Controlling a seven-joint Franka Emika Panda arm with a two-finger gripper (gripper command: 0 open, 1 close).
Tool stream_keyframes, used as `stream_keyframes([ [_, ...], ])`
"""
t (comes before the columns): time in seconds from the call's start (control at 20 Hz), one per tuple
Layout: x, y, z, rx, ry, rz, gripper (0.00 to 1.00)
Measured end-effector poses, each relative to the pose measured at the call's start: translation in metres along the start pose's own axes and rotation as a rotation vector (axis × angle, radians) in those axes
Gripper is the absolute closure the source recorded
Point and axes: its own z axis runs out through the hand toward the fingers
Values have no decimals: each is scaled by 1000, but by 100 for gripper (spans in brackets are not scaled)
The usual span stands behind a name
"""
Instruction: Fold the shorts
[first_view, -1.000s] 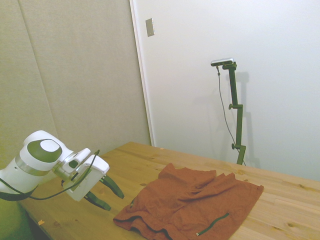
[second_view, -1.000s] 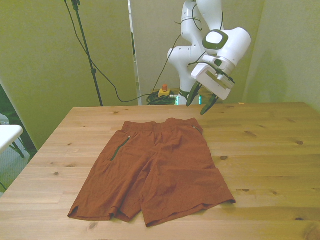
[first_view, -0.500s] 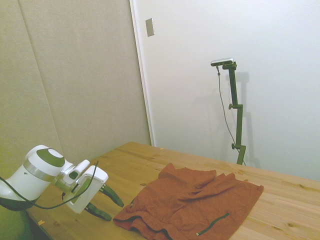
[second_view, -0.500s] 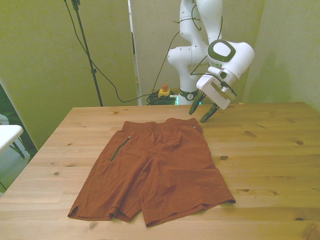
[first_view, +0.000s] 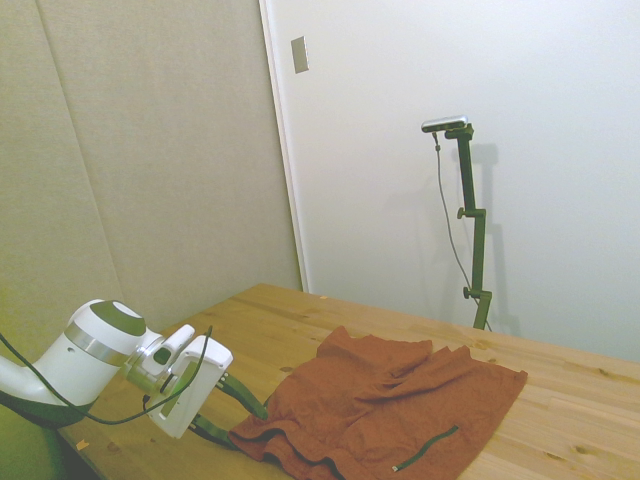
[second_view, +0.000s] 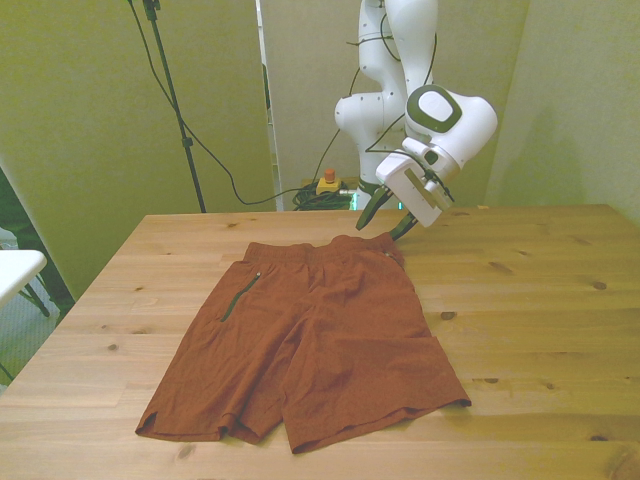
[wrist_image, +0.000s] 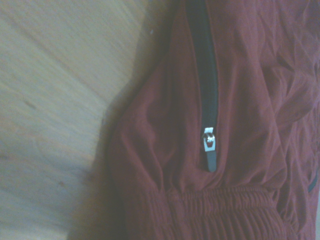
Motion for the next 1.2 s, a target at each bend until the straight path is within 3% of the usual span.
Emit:
stream_keyframes([
  [1.2,-8,-33,-3,39,-12,-26,100],
])
